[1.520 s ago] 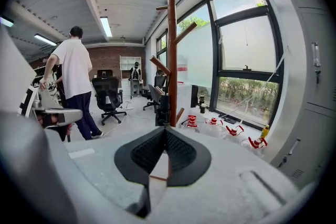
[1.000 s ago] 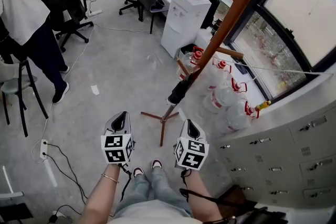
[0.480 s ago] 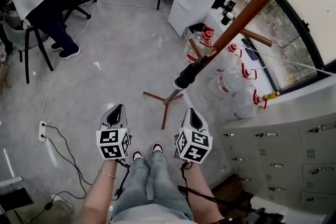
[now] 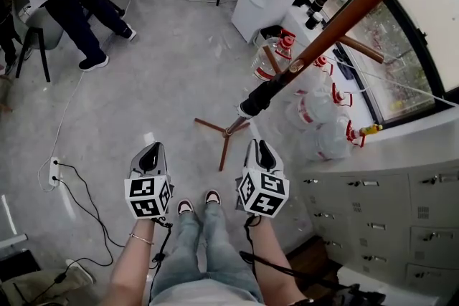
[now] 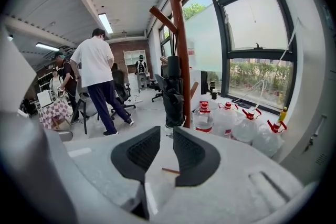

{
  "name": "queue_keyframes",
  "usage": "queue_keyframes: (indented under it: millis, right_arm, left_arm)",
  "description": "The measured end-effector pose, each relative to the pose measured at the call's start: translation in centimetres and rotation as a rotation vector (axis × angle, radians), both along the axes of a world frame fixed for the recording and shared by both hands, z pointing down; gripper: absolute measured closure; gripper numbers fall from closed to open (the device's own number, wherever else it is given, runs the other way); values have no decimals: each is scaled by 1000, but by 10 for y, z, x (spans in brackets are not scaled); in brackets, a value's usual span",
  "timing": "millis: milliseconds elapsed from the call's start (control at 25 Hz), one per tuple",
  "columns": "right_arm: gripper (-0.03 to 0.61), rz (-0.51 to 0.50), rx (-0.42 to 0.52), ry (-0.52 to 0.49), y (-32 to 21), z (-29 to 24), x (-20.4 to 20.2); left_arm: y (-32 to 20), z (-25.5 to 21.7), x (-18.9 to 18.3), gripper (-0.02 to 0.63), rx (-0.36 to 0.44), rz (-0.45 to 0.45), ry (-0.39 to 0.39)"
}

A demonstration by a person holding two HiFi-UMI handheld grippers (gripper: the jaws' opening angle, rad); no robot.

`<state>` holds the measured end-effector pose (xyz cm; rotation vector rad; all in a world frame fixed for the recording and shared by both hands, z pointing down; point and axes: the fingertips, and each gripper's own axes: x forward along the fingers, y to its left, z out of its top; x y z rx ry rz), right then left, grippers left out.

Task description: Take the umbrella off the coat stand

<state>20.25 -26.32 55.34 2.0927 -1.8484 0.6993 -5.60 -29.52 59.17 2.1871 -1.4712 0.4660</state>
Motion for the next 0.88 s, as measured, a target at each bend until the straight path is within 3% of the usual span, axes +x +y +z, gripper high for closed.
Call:
queue_keyframes:
  millis: [520, 880]
  right_arm:
    - [381, 30, -29, 19, -37, 17, 7]
    - [324, 63, -27, 41, -66, 28, 15]
  left_arm:
    - [-7, 10, -29, 609, -18, -81, -11]
    - [-14, 23, -49, 609, -34, -142, -14]
